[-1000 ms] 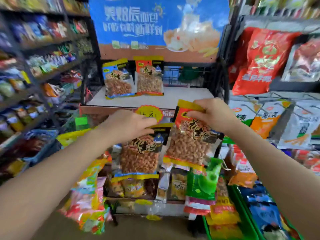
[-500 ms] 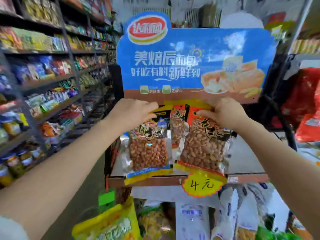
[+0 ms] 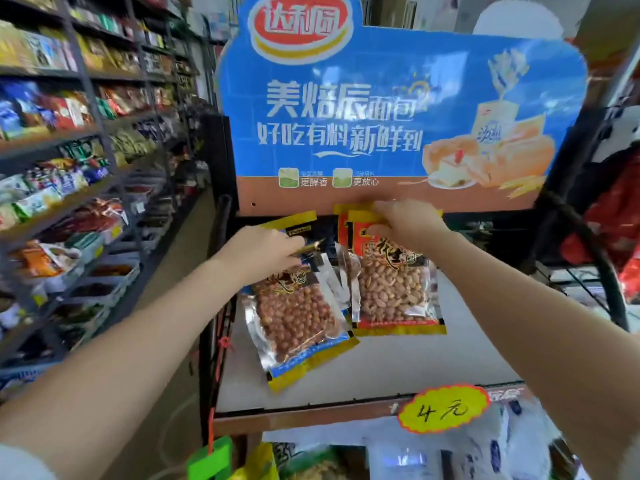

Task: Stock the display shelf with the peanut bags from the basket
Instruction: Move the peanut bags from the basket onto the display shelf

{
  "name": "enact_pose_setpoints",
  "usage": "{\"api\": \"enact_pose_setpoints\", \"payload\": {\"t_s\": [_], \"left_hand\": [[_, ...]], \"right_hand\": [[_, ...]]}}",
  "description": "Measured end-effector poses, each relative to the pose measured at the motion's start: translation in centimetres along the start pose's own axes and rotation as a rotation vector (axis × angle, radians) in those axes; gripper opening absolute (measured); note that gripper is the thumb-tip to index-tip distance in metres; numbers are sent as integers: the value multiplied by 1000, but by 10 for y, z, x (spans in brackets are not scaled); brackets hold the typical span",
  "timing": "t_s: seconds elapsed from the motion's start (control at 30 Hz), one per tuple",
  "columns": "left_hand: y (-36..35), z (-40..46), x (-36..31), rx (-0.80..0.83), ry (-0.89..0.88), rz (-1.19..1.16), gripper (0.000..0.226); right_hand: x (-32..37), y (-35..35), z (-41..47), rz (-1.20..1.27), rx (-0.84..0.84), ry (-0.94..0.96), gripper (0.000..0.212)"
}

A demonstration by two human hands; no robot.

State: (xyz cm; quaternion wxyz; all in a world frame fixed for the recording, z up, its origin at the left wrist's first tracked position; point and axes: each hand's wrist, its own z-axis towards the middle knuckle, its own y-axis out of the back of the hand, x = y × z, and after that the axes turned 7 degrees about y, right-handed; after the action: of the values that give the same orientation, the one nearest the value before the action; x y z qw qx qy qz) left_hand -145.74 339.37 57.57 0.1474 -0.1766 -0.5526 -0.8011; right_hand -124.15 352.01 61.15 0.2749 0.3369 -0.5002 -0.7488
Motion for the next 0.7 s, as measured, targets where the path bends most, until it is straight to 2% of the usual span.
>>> {"api": "enact_pose_setpoints", "payload": {"t_s": [0.13,0.2,0.3,0.37,0.47,0.6,0.7], "left_hand": [[-16,0,-11,38,9,10,39],[-16,1,-17,12,53,8,43],[-7,-4,-31,-198,37,-20,46],[4,-12,-56,-294,-54,-139,40],[29,-28,-116,-371,-200,-337,21],[67,-48,-222,-390,-377,-485,37],[73,-72,-316,-241,-540,-538,37]], "right_hand": [[9,-20,7,-55,-64,-65,34],[11,-29,2,-55,-73,-87,43],[13,-33,-26,5,-130,-98,57],[12,-31,-60,44,-156,-76,54],[6,-28,-133,108,-245,-57,37],[-14,-30,-265,263,-321,-164,20],[-31,-48,-381,351,-254,-406,16]]}}
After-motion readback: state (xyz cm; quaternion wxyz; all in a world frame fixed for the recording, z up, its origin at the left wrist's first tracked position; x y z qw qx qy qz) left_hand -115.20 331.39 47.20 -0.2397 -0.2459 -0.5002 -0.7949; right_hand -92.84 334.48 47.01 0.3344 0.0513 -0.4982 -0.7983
